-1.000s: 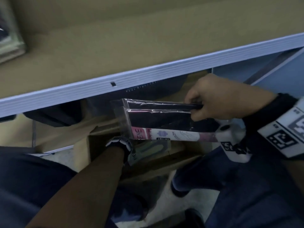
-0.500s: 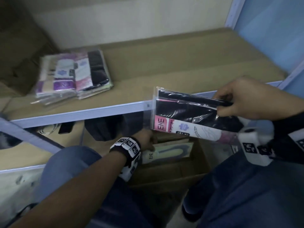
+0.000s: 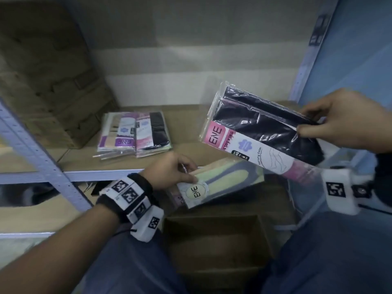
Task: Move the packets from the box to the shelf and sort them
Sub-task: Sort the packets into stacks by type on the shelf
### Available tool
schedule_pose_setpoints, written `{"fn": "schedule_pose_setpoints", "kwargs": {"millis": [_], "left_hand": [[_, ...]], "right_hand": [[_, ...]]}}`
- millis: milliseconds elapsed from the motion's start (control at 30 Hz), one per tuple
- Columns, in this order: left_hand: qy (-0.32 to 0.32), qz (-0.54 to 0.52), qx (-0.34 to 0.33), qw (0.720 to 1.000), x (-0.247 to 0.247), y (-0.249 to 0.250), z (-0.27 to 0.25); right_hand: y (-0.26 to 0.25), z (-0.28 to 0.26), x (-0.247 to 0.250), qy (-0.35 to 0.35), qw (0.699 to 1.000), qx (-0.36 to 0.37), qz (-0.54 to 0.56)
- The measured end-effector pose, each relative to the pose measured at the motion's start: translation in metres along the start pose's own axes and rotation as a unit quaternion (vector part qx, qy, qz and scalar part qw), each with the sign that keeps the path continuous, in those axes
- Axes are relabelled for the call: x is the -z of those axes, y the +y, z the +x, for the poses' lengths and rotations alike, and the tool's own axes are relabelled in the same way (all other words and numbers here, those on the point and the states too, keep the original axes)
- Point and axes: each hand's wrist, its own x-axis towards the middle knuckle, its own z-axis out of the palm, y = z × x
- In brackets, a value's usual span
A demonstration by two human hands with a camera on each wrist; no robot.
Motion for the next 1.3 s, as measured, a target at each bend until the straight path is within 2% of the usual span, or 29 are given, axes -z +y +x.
{"fn": "schedule_pose_setpoints", "kwargs": {"millis": [200, 367, 500, 633, 767, 833, 1000, 1100, 1200, 1300], "left_hand": [[0.122, -0.038, 0.034, 0.991, 0.063, -0.008, -0.028], [0.258, -0.127, 0.095, 0.953, 0.105, -0.041, -0.053], [0.347, -0.215, 0.121, 0.905, 0.131, -0.069, -0.065], [0.399, -0.24, 0.145, 0.873, 0.144, -0.095, -0.063], [0.423, -0.257, 0.189, 0.848, 0.147, -0.124, -0.048], [0.427, -0.253, 0.212, 0.842, 0.147, -0.135, -0.038], [0.422, -0.186, 0.287, 0.84, 0.142, -0.155, -0.018], [0.392, -0.151, 0.32, 0.849, 0.134, -0.155, -0.012], [0.391, -0.148, 0.319, 0.851, 0.13, -0.149, -0.012], [0.389, -0.19, 0.3, 0.85, 0.128, -0.148, -0.017]], "right_hand": [[-0.035, 0.034, -0.016, 0.039, 0.991, 0.041, 0.118], [-0.064, 0.08, -0.052, 0.039, 0.972, 0.052, 0.227], [-0.101, 0.108, -0.092, 0.029, 0.957, 0.023, 0.289], [-0.138, 0.134, -0.143, -0.002, 0.924, -0.059, 0.378], [-0.167, 0.157, -0.193, -0.043, 0.881, -0.136, 0.452], [-0.173, 0.169, -0.214, -0.066, 0.874, -0.158, 0.456], [-0.177, 0.188, -0.251, -0.072, 0.889, -0.196, 0.409], [-0.178, 0.186, -0.256, -0.128, 0.918, -0.164, 0.338], [-0.176, 0.183, -0.255, -0.15, 0.937, -0.146, 0.281], [-0.171, 0.179, -0.252, -0.167, 0.932, -0.138, 0.29]]}}
